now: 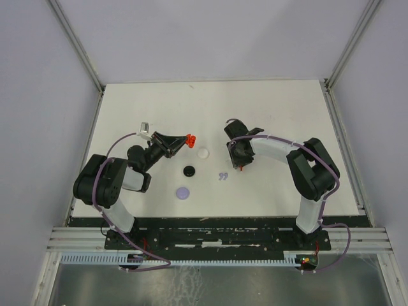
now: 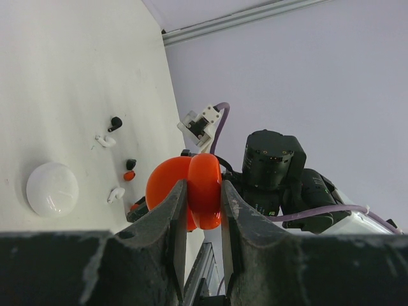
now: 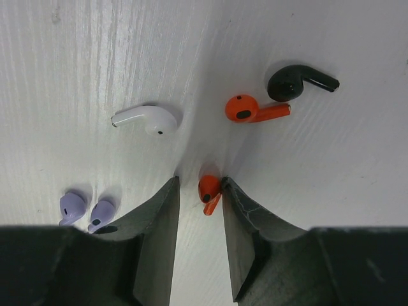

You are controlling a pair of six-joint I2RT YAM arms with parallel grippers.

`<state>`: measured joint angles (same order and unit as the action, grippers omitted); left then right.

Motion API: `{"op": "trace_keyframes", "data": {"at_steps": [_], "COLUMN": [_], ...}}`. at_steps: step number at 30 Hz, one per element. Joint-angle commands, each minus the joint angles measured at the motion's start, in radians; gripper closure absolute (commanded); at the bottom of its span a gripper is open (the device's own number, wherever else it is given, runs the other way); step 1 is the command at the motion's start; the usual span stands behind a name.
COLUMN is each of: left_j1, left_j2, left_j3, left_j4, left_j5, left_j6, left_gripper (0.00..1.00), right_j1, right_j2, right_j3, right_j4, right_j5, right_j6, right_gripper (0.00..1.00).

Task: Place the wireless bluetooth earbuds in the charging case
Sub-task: Pick up the earbud from the center of the board.

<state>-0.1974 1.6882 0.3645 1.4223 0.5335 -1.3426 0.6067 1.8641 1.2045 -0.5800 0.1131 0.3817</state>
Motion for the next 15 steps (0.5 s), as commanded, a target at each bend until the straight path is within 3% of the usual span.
{"op": "trace_keyframes", "data": {"at_steps": [1, 15], "left_j1": [0.007, 0.01], "left_j2": [-0.009, -0.009], "left_j3": [-0.007, -0.011], "left_j4": [0.066, 0.072], "left_j5": [0.016, 0.017], "left_j6": [-0.019, -0.022], "left_gripper": [0.97, 0.97], "right_j1": [0.006, 0.005], "right_j2": [0.014, 0.027], "right_j3": [0.035, 0.052], "right_j4": [0.017, 0.0], "right_j5": [0.006, 0.02], "right_j6": [0.015, 0.011], "right_gripper": [0.6, 0.67]}}
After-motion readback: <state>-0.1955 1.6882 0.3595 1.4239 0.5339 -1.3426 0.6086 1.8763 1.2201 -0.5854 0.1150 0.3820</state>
